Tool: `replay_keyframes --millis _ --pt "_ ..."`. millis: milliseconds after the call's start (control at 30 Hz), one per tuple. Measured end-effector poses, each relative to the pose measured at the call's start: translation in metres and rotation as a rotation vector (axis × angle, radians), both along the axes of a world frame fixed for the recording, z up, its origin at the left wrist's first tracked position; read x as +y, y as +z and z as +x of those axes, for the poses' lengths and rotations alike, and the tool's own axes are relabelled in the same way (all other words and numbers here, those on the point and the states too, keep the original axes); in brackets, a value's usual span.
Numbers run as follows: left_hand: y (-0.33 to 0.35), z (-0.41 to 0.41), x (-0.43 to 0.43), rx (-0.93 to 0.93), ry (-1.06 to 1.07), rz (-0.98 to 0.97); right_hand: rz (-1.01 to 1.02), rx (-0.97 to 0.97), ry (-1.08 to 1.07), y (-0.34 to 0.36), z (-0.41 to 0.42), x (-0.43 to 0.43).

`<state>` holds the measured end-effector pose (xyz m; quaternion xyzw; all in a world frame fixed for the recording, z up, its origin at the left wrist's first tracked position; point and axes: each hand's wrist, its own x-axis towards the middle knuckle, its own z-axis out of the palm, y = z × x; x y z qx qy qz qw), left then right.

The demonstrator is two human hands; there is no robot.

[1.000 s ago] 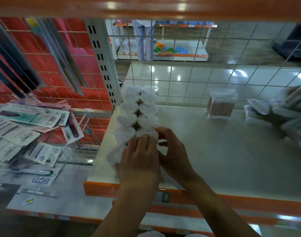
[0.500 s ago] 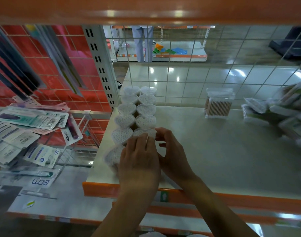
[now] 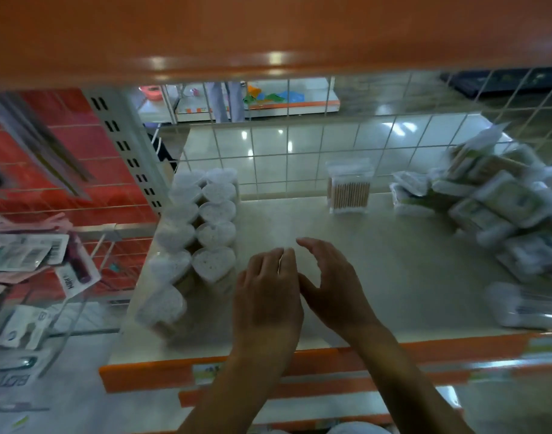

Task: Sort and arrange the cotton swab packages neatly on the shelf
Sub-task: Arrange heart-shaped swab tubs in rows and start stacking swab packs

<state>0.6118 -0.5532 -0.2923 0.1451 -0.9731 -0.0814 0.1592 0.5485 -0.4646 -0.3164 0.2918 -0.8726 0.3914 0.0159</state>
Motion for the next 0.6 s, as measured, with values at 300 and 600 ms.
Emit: replay_keyframes --millis 300,600 --pt "0.000 -0.037 0.052 -0.026 -0.116 0.023 0.141 -0.006 -0.103 0.008 -0.016 0.062" --pt "0.001 -0.065 0.100 0.012 -0.255 0.043 0.138 0.001 -0.238 0.020 -0.037 0.121"
